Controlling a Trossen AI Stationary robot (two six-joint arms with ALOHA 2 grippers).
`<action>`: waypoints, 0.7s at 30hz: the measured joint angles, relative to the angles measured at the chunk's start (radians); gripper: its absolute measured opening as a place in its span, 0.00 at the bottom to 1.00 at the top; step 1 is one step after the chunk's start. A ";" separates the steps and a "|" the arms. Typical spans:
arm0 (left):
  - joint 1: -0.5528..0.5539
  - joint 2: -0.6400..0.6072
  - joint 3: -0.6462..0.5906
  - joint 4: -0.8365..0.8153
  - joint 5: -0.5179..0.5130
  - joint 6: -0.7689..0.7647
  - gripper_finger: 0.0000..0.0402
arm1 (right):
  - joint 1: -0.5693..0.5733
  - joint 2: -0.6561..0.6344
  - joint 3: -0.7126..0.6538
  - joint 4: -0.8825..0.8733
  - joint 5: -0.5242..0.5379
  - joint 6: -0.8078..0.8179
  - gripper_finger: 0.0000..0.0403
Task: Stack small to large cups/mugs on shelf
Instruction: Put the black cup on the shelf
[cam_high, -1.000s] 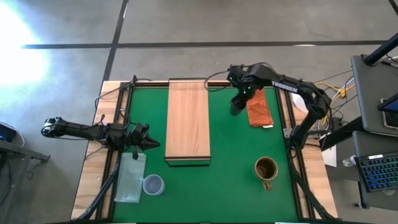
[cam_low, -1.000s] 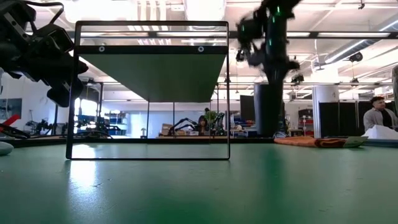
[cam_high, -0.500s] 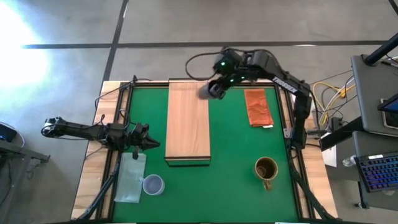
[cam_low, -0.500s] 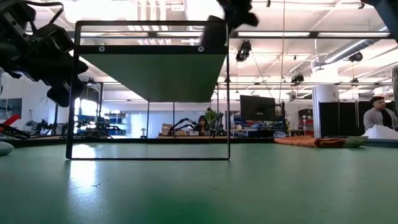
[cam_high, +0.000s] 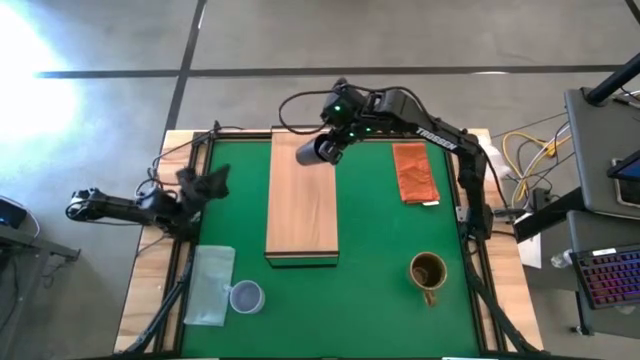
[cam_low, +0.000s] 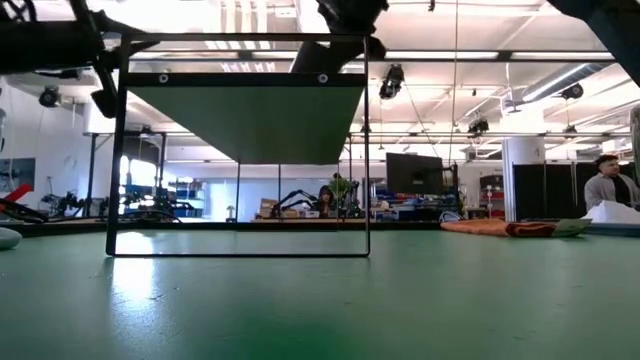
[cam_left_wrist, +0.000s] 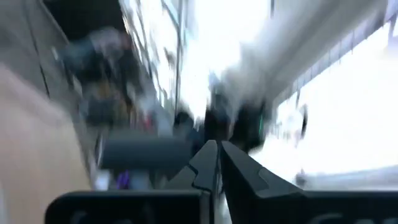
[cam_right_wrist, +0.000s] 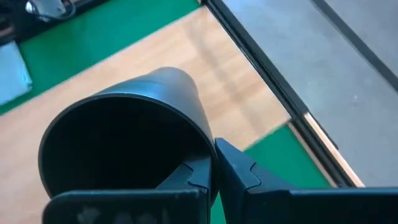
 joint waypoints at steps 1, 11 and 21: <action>0.000 -0.004 0.000 0.028 -0.033 0.001 0.01 | 0.000 0.003 0.001 0.005 0.001 0.000 0.02; 0.068 0.072 0.268 -0.101 0.159 0.443 0.01 | 0.001 0.007 0.005 0.066 0.000 0.001 0.02; 0.148 0.503 1.037 -1.600 0.086 0.605 0.01 | -0.002 0.007 0.004 0.030 -0.003 0.016 0.02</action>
